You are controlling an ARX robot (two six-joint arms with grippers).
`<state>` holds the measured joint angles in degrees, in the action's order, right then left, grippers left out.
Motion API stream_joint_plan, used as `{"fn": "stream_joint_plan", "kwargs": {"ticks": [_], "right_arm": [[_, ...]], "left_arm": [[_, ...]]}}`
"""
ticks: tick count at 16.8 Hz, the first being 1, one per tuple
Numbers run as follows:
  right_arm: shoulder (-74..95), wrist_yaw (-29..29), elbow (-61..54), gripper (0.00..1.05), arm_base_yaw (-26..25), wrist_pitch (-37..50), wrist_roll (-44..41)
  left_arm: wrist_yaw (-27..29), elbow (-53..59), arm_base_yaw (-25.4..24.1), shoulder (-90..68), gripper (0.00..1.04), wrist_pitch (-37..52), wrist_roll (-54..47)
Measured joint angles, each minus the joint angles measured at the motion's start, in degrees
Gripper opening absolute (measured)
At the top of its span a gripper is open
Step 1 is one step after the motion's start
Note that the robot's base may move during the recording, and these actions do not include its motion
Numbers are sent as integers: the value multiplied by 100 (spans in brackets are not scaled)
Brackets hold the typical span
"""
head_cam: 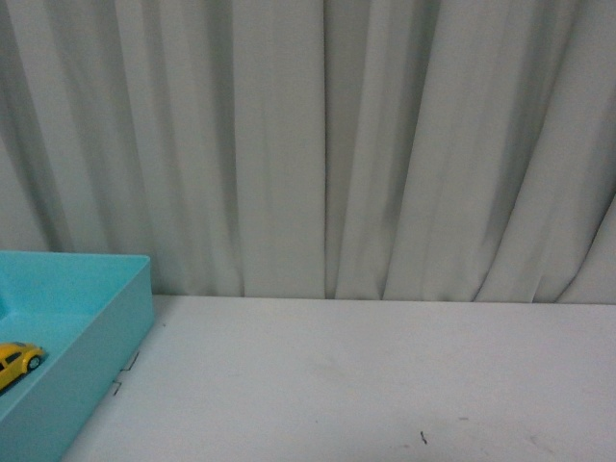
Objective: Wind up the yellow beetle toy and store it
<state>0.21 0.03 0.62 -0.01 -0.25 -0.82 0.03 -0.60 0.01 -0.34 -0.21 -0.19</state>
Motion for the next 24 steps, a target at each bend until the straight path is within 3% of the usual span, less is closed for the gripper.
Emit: {"fn": "stream_joint_plan", "kwargs": {"ticks": [24], "right_arm": [[-7, -2, 0, 98, 0, 2, 0]], "left_arm": [[0, 0, 0, 0, 98, -2, 0]]}}
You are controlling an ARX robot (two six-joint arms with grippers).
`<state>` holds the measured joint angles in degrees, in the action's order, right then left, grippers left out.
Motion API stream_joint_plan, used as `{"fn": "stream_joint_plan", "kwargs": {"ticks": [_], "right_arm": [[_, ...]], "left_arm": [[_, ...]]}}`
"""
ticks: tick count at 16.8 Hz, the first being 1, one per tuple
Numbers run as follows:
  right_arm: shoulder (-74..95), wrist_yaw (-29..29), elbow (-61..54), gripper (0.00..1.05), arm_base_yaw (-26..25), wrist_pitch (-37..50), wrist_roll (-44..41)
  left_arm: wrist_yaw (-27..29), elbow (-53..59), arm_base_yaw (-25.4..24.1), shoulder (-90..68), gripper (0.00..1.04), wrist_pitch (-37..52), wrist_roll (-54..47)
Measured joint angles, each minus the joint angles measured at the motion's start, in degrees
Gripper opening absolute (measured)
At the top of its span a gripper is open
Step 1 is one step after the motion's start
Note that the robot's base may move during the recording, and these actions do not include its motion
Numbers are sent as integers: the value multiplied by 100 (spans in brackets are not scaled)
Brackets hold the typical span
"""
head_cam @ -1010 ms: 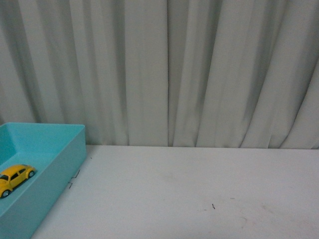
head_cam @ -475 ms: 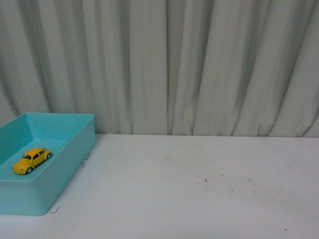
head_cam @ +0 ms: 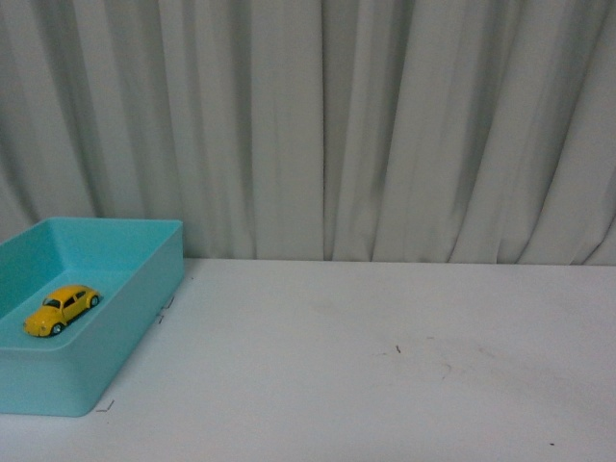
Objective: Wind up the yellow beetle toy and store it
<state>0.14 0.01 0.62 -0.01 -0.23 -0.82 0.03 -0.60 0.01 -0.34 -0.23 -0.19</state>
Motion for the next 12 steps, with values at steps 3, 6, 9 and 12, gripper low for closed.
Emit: {"fn": "stream_joint_plan", "kwargs": {"ticks": [3, 6, 9, 12], "right_arm": [[0, 2, 0, 98, 0, 0, 0], [0, 2, 0, 98, 0, 0, 0], [0, 2, 0, 98, 0, 0, 0], [2, 2, 0, 98, 0, 4, 0]], "left_arm": [[0, 0, 0, 0, 98, 0, 0], [0, 0, 0, 0, 98, 0, 0], [0, 0, 0, 0, 98, 0, 0], [0, 0, 0, 0, 98, 4, 0]]}}
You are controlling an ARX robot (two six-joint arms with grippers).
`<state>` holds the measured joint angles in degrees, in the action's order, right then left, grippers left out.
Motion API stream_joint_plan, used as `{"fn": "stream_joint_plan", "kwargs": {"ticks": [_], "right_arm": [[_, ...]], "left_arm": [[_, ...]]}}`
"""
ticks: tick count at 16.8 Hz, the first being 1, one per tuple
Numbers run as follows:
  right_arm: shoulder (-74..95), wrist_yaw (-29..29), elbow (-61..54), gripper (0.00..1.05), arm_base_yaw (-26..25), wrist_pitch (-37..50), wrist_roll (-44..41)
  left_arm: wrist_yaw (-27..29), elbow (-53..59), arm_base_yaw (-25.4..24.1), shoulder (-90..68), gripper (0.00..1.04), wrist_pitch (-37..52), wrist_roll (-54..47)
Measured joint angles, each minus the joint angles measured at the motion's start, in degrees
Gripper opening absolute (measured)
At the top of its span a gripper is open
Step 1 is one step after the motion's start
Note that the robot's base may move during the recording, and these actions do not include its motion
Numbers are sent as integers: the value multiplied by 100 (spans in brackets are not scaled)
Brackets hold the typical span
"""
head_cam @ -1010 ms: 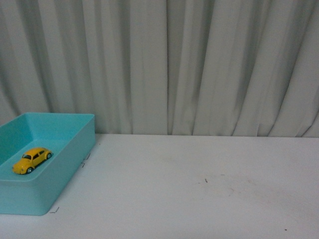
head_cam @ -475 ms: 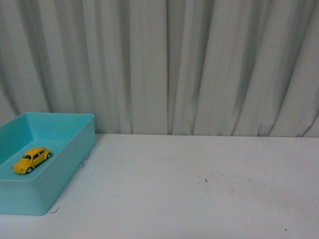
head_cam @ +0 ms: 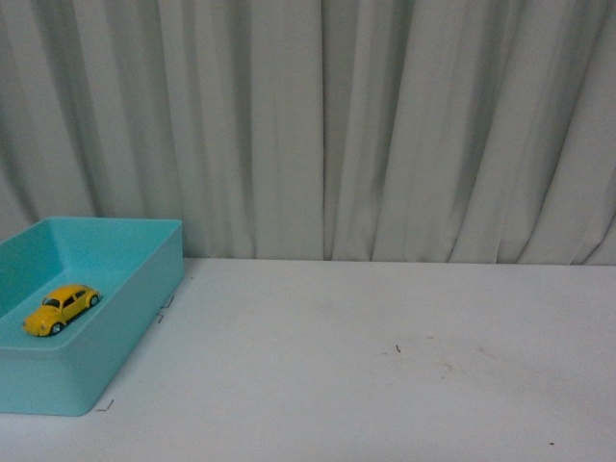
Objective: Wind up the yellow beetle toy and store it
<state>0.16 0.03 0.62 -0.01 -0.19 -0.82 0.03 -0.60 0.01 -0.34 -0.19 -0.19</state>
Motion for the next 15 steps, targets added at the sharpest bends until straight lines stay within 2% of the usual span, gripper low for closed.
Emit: {"fn": "stream_joint_plan", "kwargs": {"ticks": [15], "right_arm": [[-2, 2, 0, 98, 0, -9, 2]], "left_arm": [[-4, 0, 0, 0, 98, -9, 0]]}}
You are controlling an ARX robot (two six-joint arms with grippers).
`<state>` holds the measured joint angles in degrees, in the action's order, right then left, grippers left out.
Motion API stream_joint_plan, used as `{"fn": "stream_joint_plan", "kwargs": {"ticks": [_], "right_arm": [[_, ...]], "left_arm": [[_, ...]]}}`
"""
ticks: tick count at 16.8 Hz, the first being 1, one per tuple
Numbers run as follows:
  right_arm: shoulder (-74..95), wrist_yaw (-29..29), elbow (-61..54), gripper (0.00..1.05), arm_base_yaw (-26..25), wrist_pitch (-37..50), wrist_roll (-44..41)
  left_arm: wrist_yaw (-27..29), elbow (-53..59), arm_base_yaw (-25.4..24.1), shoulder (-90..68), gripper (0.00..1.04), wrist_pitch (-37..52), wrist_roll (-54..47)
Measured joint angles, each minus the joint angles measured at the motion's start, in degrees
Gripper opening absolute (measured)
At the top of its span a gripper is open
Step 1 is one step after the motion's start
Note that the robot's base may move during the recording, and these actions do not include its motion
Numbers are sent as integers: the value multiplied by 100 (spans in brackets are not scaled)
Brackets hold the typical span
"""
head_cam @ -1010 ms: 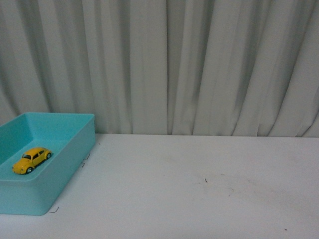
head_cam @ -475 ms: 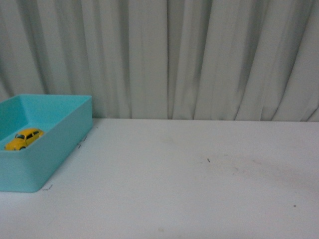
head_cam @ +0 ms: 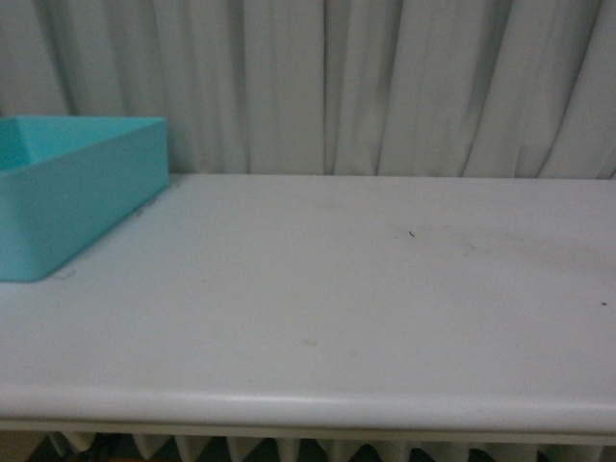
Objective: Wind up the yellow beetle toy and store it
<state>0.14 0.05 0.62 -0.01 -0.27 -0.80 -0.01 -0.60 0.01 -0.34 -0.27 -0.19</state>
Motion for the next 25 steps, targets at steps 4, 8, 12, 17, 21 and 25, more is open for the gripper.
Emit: {"fn": "stream_joint_plan", "kwargs": {"ticks": [4, 8, 12, 17, 21, 25], "right_arm": [[2, -4, 0, 98, 0, 7, -2], [2, -4, 0, 98, 0, 7, 0], [2, -4, 0, 98, 0, 4, -2], [2, -4, 0, 98, 0, -11, 2], [2, -4, 0, 98, 0, -4, 2], [2, -4, 0, 98, 0, -4, 2]], "left_arm": [[4, 0, 0, 0, 98, 9, 2], [2, 0, 0, 0, 98, 7, 2], [0, 0, 0, 0, 98, 7, 2], [-4, 0, 0, 0, 98, -17, 2], [4, 0, 0, 0, 98, -7, 4], [4, 0, 0, 0, 98, -2, 4]]}}
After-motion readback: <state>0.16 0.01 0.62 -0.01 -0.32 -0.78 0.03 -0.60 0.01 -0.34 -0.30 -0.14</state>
